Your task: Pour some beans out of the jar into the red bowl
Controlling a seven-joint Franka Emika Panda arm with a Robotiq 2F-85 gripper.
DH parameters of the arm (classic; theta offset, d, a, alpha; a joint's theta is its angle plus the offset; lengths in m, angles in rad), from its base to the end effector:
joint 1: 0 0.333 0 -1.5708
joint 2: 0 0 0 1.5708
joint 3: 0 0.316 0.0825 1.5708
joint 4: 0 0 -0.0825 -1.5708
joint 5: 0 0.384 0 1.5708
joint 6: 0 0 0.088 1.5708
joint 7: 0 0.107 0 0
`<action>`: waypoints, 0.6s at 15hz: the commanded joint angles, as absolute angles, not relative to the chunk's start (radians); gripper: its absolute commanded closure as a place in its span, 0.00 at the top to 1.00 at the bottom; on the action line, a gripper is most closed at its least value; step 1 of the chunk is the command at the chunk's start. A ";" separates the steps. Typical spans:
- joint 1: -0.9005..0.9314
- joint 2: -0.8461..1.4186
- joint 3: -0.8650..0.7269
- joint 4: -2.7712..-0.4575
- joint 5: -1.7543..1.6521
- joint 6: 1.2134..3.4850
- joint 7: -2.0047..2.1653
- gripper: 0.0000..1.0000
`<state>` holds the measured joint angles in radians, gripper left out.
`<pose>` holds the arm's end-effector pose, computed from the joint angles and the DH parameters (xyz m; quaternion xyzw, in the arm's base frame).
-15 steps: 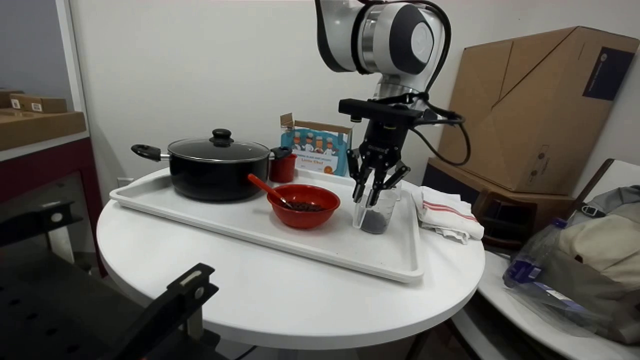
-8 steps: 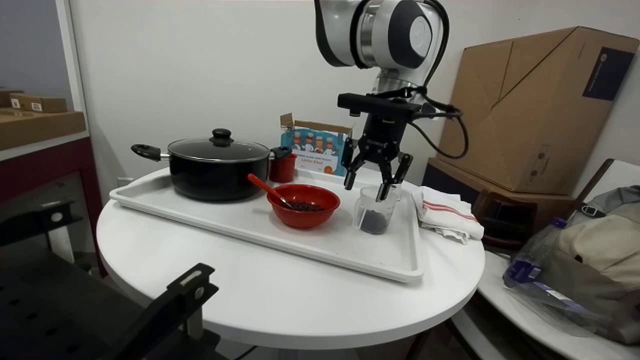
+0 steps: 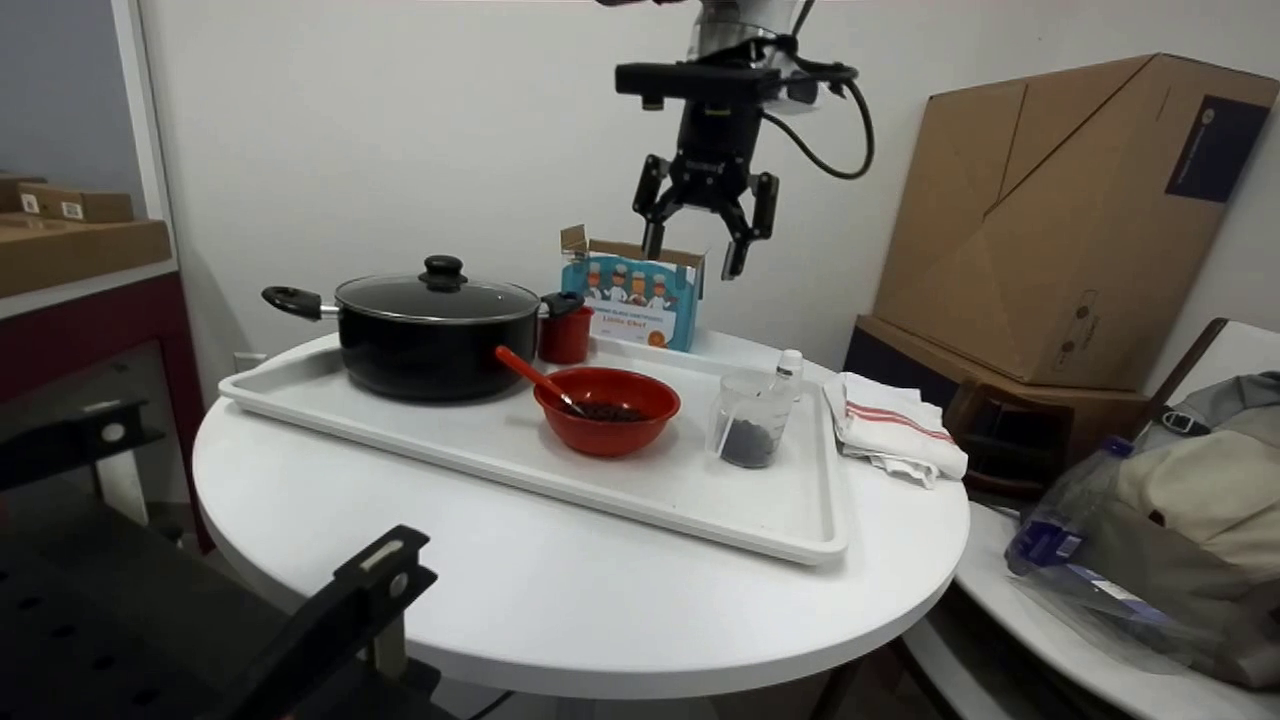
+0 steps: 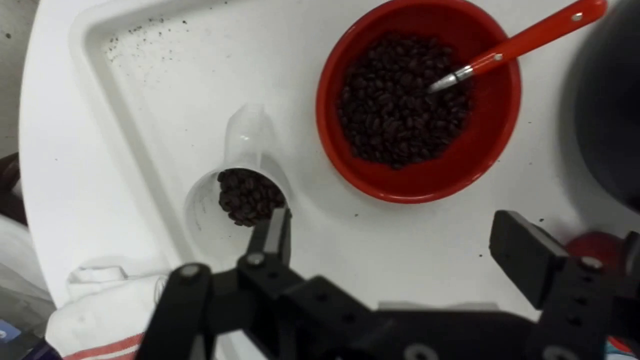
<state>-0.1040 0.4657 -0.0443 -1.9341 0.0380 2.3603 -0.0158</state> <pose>0.6131 -0.0900 0.2408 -0.9968 0.0777 0.0191 0.0047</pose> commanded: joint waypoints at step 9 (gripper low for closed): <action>0.100 0.104 0.021 -2.296 -0.092 2.379 0.288 1.00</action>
